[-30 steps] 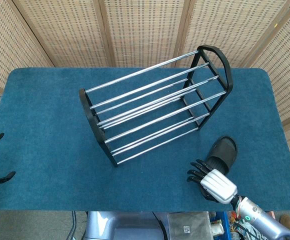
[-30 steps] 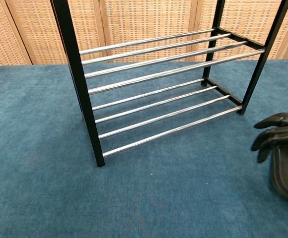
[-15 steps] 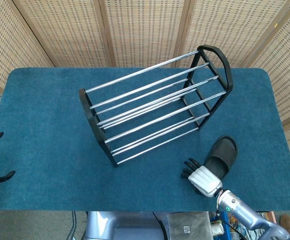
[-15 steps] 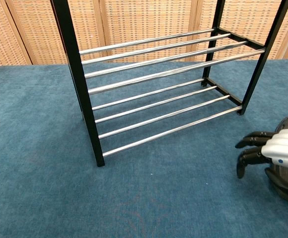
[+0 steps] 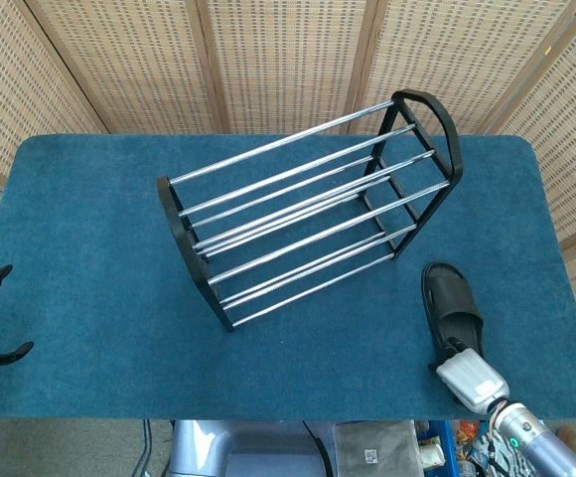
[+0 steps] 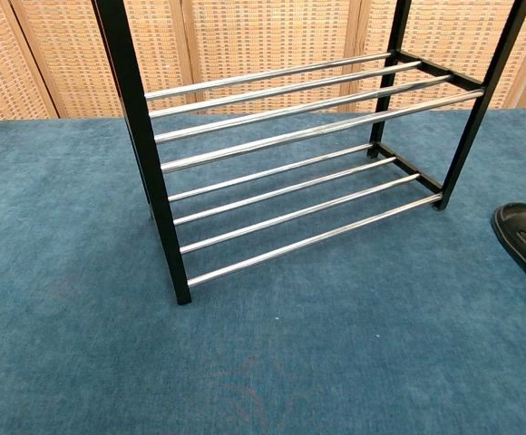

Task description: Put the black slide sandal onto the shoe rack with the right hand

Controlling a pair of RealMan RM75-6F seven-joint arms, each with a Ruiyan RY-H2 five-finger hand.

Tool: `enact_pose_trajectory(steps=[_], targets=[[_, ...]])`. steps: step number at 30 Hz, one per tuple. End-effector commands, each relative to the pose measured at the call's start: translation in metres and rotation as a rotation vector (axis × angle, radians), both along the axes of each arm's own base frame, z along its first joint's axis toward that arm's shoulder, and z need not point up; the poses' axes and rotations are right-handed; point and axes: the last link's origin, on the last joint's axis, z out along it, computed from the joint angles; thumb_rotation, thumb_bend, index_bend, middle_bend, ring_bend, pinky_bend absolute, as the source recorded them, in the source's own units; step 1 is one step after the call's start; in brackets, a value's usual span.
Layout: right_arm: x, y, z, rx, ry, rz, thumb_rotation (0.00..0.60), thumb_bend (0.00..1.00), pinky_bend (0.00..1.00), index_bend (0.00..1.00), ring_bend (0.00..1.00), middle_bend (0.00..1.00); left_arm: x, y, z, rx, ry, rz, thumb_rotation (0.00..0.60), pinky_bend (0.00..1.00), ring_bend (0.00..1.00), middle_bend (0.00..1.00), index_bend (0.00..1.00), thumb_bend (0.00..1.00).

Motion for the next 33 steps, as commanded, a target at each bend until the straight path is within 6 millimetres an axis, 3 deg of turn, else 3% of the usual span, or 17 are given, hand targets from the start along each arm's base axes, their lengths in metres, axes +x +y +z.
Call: enact_pose_trajectory(steps=[1,2,4,6,8,14,20,26,33], targets=[[-0.020,-0.001,0.025,-0.095,0.073,-0.067,0.600,0.99,0.09,0.37,0.17,0.34,0.001,-0.001,-0.001,-0.004,0.002,0.000,0.600,0.00,0.00,0.00,0.00,0.11],[-0.023,-0.003,0.030,-0.117,0.088,-0.080,0.600,0.94,0.05,0.35,0.12,0.28,0.001,-0.001,-0.002,-0.004,0.002,-0.001,0.600,0.00,0.00,0.00,0.00,0.11],[-0.029,-0.008,0.041,-0.184,0.099,-0.135,0.600,0.66,0.01,0.25,0.04,0.15,0.001,-0.001,-0.002,-0.005,0.001,0.000,0.600,0.00,0.00,0.00,0.00,0.11],[-0.030,-0.010,0.048,-0.242,0.072,-0.183,0.600,0.20,0.00,0.07,0.00,0.02,0.001,-0.002,-0.002,-0.004,-0.001,0.000,0.600,0.00,0.00,0.00,0.00,0.11],[-0.030,-0.013,0.056,-0.293,0.042,-0.226,0.600,0.02,0.00,0.00,0.00,0.00,0.001,-0.002,-0.001,-0.002,-0.003,0.001,0.600,0.00,0.00,0.00,0.00,0.11],[-0.016,-0.018,0.058,-0.419,-0.230,-0.407,0.600,0.00,0.00,0.00,0.00,0.00,0.000,-0.003,0.002,0.002,-0.014,0.001,0.600,0.00,0.00,0.00,0.00,0.11],[0.001,-0.032,0.041,-0.429,-0.407,-0.594,0.600,0.00,0.00,0.00,0.00,0.00,0.000,-0.004,0.006,0.000,-0.029,-0.002,0.600,0.00,0.00,0.00,0.00,0.11],[0.004,-0.058,0.020,-0.566,-0.476,-0.663,0.600,0.00,0.00,0.00,0.00,0.00,-0.002,-0.006,0.010,0.005,-0.045,-0.006,0.600,0.00,0.00,0.00,0.00,0.11],[-0.001,-0.058,-0.010,-0.637,-0.421,-0.736,0.600,0.00,0.00,0.00,0.00,0.00,-0.003,-0.005,0.012,0.000,-0.056,-0.003,0.600,0.00,0.00,0.00,0.00,0.11]])
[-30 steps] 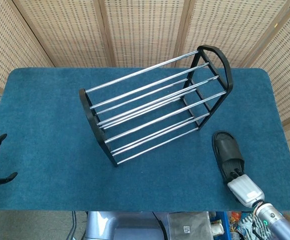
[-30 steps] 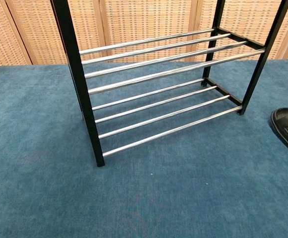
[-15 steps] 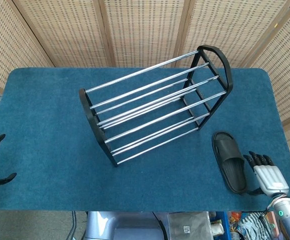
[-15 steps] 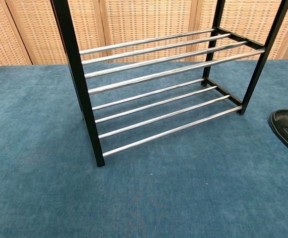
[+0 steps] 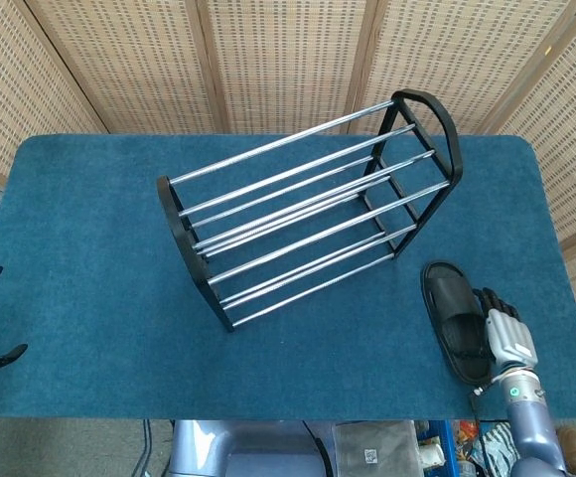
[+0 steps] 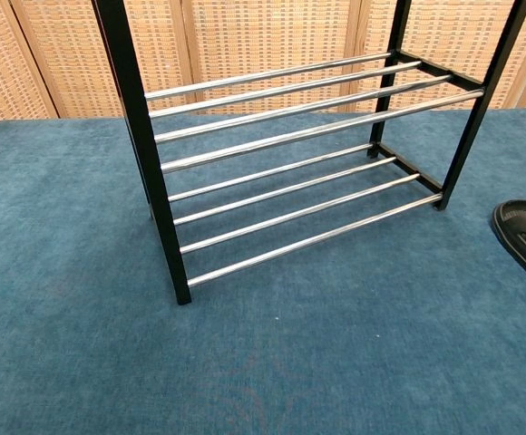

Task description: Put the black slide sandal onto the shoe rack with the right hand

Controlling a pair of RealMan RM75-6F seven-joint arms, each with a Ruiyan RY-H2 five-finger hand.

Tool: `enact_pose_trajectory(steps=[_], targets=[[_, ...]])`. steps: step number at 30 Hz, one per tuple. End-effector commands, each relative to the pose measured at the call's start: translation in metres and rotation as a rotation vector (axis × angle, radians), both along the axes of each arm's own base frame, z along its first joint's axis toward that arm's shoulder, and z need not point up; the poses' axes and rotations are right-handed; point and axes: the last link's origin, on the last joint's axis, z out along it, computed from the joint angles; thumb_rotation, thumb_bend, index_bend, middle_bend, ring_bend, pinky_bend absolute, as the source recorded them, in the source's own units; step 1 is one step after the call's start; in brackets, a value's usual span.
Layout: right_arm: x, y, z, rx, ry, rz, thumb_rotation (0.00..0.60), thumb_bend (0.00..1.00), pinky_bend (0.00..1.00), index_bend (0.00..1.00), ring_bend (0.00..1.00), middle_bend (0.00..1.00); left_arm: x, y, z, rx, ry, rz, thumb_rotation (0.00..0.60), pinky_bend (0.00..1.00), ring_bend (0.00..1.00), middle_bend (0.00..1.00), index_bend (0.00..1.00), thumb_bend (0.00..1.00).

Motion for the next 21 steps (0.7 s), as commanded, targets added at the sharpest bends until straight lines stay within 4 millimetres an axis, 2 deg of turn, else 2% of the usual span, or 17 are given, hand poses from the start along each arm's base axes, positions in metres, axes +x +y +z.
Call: enact_pose_trajectory(steps=[1,8,21], targets=[[-0.002,-0.005,-0.016,-0.031,0.044,-0.049,0.600,0.00,0.00,0.00,0.00,0.00,0.000,0.000,0.000,-0.003,0.000,0.001,0.600,0.00,0.00,0.00,0.00,0.11],[-0.013,-0.002,-0.034,-0.047,0.030,-0.126,0.600,0.00,0.00,0.00,0.00,0.00,0.000,0.000,0.001,-0.003,-0.002,0.000,0.600,0.00,0.00,0.00,0.00,0.11],[-0.030,0.003,-0.037,-0.022,0.025,-0.187,0.600,0.00,0.00,0.00,0.00,0.00,0.000,0.000,-0.001,-0.006,0.002,0.002,0.600,0.00,0.00,0.00,0.00,0.11]])
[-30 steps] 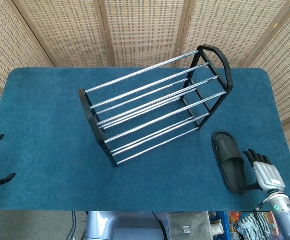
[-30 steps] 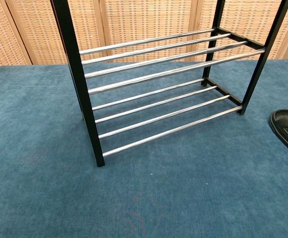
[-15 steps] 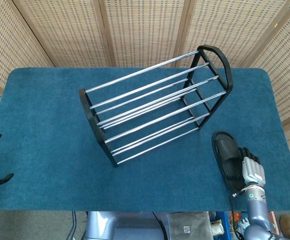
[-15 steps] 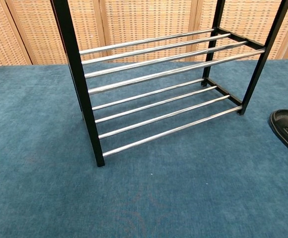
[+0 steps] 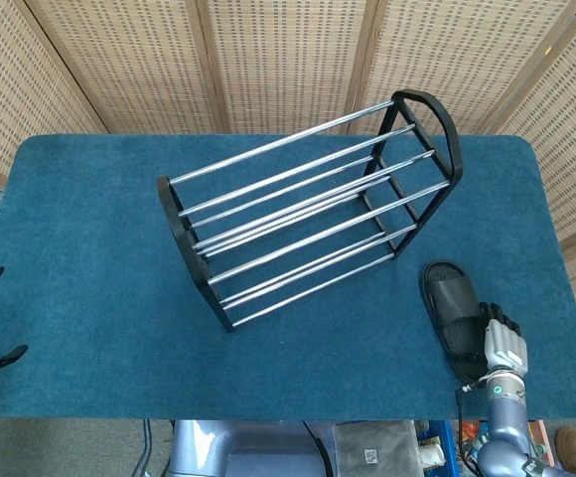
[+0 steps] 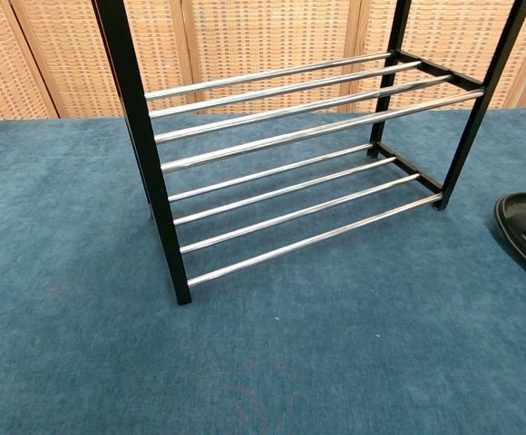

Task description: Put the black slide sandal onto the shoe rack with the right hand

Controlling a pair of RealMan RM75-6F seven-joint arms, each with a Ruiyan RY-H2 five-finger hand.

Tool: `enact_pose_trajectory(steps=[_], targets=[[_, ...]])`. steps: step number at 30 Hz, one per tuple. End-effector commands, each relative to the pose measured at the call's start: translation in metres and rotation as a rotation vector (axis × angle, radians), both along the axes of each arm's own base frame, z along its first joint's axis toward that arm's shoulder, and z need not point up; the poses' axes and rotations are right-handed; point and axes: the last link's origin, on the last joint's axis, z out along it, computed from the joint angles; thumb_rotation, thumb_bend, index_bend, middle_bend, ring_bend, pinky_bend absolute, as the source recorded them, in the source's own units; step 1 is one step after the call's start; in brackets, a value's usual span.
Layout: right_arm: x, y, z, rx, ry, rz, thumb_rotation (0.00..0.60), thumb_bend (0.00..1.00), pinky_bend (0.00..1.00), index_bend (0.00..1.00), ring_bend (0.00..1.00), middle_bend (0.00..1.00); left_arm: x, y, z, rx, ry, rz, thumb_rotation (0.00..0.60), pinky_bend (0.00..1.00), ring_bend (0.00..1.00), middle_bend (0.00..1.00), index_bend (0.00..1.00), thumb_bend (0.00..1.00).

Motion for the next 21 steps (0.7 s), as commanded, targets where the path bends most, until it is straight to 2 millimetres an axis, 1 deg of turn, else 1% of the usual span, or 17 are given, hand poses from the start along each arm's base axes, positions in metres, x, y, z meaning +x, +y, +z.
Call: enact_pose_trajectory(steps=[1,8,11,19,20,21], targets=[[-0.001,0.000,0.002,0.011,-0.005,-0.008,0.600,0.00,0.00,0.00,0.00,0.00,0.000,0.000,0.000,-0.003,-0.001,0.000,0.600,0.00,0.00,0.00,0.00,0.11],[0.011,0.006,0.010,0.023,-0.071,0.015,0.600,0.00,0.00,0.00,0.00,0.00,0.001,0.000,-0.001,-0.003,0.001,-0.002,0.600,0.00,0.00,0.00,0.00,0.11],[0.007,0.006,0.008,0.036,-0.023,0.021,0.600,0.00,0.00,0.00,0.00,0.00,0.001,-0.001,-0.001,-0.003,0.002,-0.004,0.600,0.00,0.00,0.00,0.00,0.11],[-0.009,0.004,0.002,0.056,-0.005,-0.037,0.600,0.00,0.00,0.00,0.00,0.00,0.000,0.000,0.000,-0.001,-0.002,-0.001,0.600,0.00,0.00,0.00,0.00,0.11],[-0.010,0.004,0.001,0.058,-0.005,-0.039,0.600,0.00,0.01,0.00,0.00,0.00,0.000,0.001,0.000,-0.001,-0.002,-0.001,0.600,0.00,0.00,0.00,0.00,0.11],[-0.011,0.004,0.001,0.063,-0.003,-0.039,0.600,0.00,0.06,0.00,0.03,0.03,0.000,0.001,0.000,-0.002,-0.002,-0.001,0.600,0.00,0.00,0.00,0.00,0.11]])
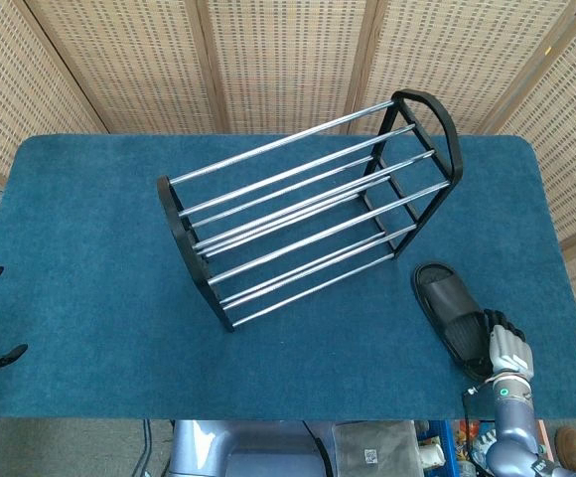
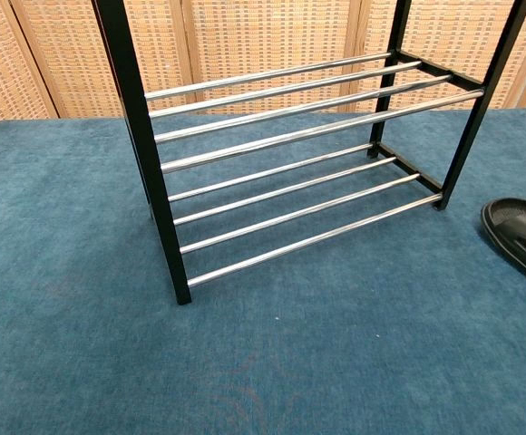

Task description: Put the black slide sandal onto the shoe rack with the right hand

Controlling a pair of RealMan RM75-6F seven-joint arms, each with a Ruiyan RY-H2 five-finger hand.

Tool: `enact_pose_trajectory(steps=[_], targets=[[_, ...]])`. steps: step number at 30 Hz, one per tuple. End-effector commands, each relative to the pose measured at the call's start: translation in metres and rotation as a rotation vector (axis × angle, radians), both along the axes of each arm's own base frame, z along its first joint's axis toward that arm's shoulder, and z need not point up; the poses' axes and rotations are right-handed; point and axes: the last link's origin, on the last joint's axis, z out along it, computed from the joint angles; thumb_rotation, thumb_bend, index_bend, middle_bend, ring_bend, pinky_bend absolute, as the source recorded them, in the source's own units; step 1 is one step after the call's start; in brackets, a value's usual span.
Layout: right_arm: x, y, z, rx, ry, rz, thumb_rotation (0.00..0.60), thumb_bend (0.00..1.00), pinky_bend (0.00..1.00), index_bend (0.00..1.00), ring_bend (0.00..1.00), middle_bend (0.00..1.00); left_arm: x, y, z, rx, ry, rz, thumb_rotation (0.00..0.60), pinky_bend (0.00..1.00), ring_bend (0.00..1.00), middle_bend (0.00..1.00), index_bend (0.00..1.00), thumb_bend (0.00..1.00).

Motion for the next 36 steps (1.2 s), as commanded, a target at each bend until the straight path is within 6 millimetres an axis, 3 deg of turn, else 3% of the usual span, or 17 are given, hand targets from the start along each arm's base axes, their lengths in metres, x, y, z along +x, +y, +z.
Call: enact_pose_trajectory(steps=[1,3,5,8,11,14,21,28,30,36], targets=[[-0.004,0.000,-0.003,0.014,0.005,0.002,0.600,0.00,0.12,0.00,0.07,0.06,0.000,0.000,0.000,-0.001,0.000,0.000,0.600,0.00,0.00,0.00,0.00,0.11],[-0.005,-0.001,-0.003,0.012,0.029,0.019,0.600,0.00,0.33,0.05,0.23,0.20,0.000,0.000,-0.001,-0.001,0.001,0.000,0.600,0.00,0.00,0.00,0.00,0.11],[-0.005,0.000,-0.006,0.031,0.044,0.029,0.600,0.01,0.61,0.21,0.43,0.39,0.000,0.000,-0.001,-0.001,0.001,0.000,0.600,0.00,0.00,0.00,0.00,0.11],[-0.004,0.000,-0.008,0.064,0.045,0.037,0.600,0.16,0.79,0.39,0.60,0.55,0.000,-0.001,-0.001,-0.001,0.001,0.001,0.600,0.00,0.00,0.00,0.00,0.11],[0.000,-0.001,-0.008,0.053,0.032,0.062,0.600,0.35,0.84,0.47,0.67,0.62,0.000,0.000,0.000,0.000,0.000,0.003,0.600,0.00,0.00,0.00,0.00,0.11],[0.006,0.000,-0.004,0.033,0.001,0.095,0.600,0.43,0.85,0.50,0.69,0.64,0.000,0.000,0.000,-0.001,-0.003,0.003,0.600,0.00,0.00,0.00,0.00,0.11],[0.027,0.011,0.014,0.023,-0.051,0.184,0.600,0.47,0.86,0.50,0.70,0.65,0.000,-0.001,0.001,0.002,-0.010,0.003,0.600,0.00,0.00,0.00,0.00,0.11],[0.062,0.011,0.019,0.020,-0.119,0.284,0.600,0.48,0.85,0.50,0.70,0.66,0.000,-0.002,0.001,0.000,-0.012,0.000,0.600,0.00,0.00,0.00,0.00,0.11],[0.083,0.001,0.011,0.024,-0.154,0.319,0.600,0.48,0.85,0.51,0.70,0.66,0.000,-0.002,0.001,0.003,-0.013,0.003,0.600,0.00,0.00,0.00,0.00,0.11],[0.114,-0.024,-0.009,0.018,-0.150,0.312,0.600,0.52,0.85,0.51,0.70,0.66,-0.001,0.000,0.001,-0.003,-0.018,0.008,0.600,0.00,0.00,0.00,0.00,0.11]])
